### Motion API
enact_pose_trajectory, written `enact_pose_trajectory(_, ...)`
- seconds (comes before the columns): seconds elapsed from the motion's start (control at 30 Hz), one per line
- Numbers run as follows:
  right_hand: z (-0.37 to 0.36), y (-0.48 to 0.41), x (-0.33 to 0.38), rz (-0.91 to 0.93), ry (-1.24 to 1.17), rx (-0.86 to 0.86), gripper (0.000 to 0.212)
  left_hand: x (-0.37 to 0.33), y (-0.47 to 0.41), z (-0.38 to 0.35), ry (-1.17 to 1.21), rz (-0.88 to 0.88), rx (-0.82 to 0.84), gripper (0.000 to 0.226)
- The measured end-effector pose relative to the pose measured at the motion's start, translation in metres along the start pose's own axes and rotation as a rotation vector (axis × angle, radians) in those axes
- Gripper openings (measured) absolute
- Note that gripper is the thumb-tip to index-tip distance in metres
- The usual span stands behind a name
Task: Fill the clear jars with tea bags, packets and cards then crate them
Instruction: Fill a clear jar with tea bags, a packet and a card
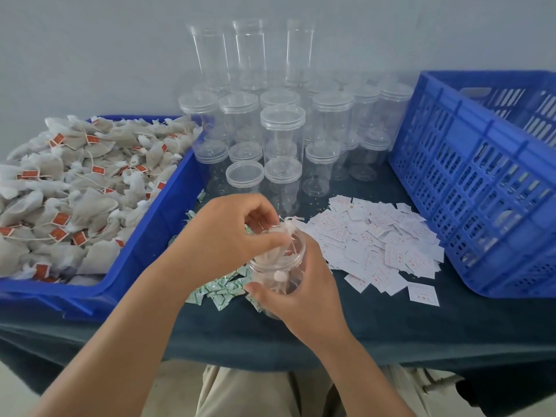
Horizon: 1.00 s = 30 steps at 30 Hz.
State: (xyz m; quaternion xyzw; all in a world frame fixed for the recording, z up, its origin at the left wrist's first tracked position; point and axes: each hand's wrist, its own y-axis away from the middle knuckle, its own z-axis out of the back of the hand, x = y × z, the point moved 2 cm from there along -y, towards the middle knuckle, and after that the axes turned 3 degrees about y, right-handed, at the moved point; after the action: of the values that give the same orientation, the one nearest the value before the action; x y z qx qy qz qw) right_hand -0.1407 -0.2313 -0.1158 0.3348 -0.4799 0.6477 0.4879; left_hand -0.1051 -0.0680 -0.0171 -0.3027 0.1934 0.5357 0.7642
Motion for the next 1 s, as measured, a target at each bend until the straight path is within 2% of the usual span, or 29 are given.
enact_pose_trajectory(0.03, 0.001, -0.001, -0.001, -0.005, 0.002, -0.009, 0.082, -0.002, 0.001, 0.003, -0.070, -0.014, 0.057, 0.026)
enact_pose_trajectory(0.1, 0.001, -0.002, -0.002, 0.003, 0.031, -0.031, 0.079, -0.007, 0.001, 0.002, -0.297, -0.015, 0.254, 0.039)
enact_pose_trajectory(0.17, 0.000, -0.002, -0.003, 0.048, 0.100, -0.047, 0.085, -0.011, 0.000, -0.005, -0.482, -0.013, 0.454, 0.050)
enact_pose_trajectory(0.23, -0.003, -0.001, -0.007, 0.088, 0.158, -0.039, 0.093, -0.012, 0.002, -0.011, -0.479, 0.010, 0.591, 0.052)
enact_pose_trajectory(0.33, -0.005, 0.002, -0.016, 0.076, 0.144, -0.037, 0.097, -0.013, 0.007, -0.007, -0.229, 0.017, 0.673, 0.038)
enact_pose_trajectory(0.37, -0.005, 0.002, -0.019, 0.062, 0.105, -0.034, 0.096, -0.012, 0.006, -0.003, -0.103, 0.005, 0.620, 0.032)
enact_pose_trajectory(0.4, -0.005, 0.002, -0.020, 0.056, 0.065, -0.037, 0.093, -0.010, 0.005, 0.002, 0.032, -0.010, 0.497, 0.027)
enact_pose_trajectory(0.43, -0.003, 0.002, -0.020, 0.063, 0.036, -0.052, 0.092, -0.005, 0.002, 0.008, 0.138, -0.025, 0.305, 0.022)
enact_pose_trajectory(0.5, -0.001, 0.002, -0.022, 0.067, -0.004, -0.084, 0.092, 0.019, -0.003, 0.017, 0.168, 0.020, -0.083, 0.009)
enact_pose_trajectory(0.53, 0.000, 0.002, -0.024, 0.056, -0.028, -0.090, 0.094, 0.036, -0.004, 0.017, 0.089, 0.117, -0.165, 0.005)
enact_pose_trajectory(0.57, 0.002, 0.003, -0.027, 0.042, -0.051, -0.091, 0.095, 0.054, -0.005, 0.014, -0.057, 0.243, -0.123, 0.006)
enact_pose_trajectory(0.63, 0.005, 0.006, -0.030, 0.021, -0.064, -0.092, 0.095, 0.090, -0.001, -0.006, -0.356, 0.448, 0.150, 0.018)
enact_pose_trajectory(0.67, 0.006, 0.007, -0.032, 0.014, -0.064, -0.097, 0.094, 0.103, 0.003, -0.020, -0.417, 0.504, 0.252, 0.026)
enact_pose_trajectory(0.7, 0.008, 0.008, -0.033, 0.009, -0.067, -0.104, 0.092, 0.112, 0.006, -0.032, -0.419, 0.521, 0.279, 0.032)
enact_pose_trajectory(0.77, 0.009, 0.009, -0.035, 0.005, -0.075, -0.112, 0.088, 0.124, 0.011, -0.049, -0.390, 0.478, 0.154, 0.032)
enact_pose_trajectory(0.83, 0.009, 0.009, -0.037, 0.003, -0.079, -0.121, 0.086, 0.129, 0.013, -0.056, -0.383, 0.419, 0.025, 0.020)
enact_pose_trajectory(1.0, 0.007, 0.010, -0.044, 0.004, -0.050, -0.112, 0.087, 0.134, 0.012, -0.054, -0.382, 0.340, -0.097, 0.008)
